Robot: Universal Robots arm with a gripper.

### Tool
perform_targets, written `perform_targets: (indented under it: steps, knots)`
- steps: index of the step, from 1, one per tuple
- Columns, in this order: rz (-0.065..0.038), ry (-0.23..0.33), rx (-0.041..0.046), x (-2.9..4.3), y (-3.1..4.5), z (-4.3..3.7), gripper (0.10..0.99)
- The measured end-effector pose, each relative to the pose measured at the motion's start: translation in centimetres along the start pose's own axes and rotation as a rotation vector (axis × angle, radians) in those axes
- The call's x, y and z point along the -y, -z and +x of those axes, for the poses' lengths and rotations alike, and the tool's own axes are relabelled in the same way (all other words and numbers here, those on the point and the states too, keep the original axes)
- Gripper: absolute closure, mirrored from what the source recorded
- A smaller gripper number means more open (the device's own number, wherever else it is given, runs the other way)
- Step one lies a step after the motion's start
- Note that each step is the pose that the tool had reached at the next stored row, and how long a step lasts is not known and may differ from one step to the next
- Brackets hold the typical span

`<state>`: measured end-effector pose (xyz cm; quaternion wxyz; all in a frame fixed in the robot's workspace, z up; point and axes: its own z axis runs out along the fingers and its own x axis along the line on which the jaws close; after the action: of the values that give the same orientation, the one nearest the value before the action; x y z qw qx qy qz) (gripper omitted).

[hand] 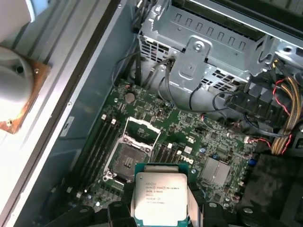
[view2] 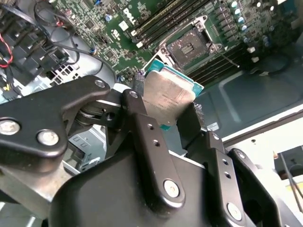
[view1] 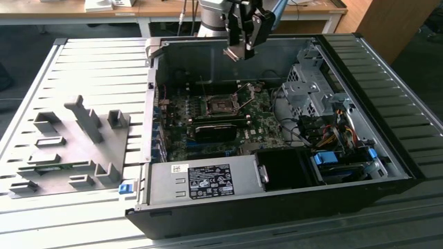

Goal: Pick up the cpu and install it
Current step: 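Place the cpu into insertion slot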

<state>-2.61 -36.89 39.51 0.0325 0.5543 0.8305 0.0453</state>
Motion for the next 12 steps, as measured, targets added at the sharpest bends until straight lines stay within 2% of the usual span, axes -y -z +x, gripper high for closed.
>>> perform_targets:
  steps: [4, 12]
  knots:
    - [0.000, -0.040, 0.0045, 0.02, -0.16, 0.07, 0.557]
    - [0.001, -0.165, 0.0183, 0.04, -0.35, 0.07, 0.557]
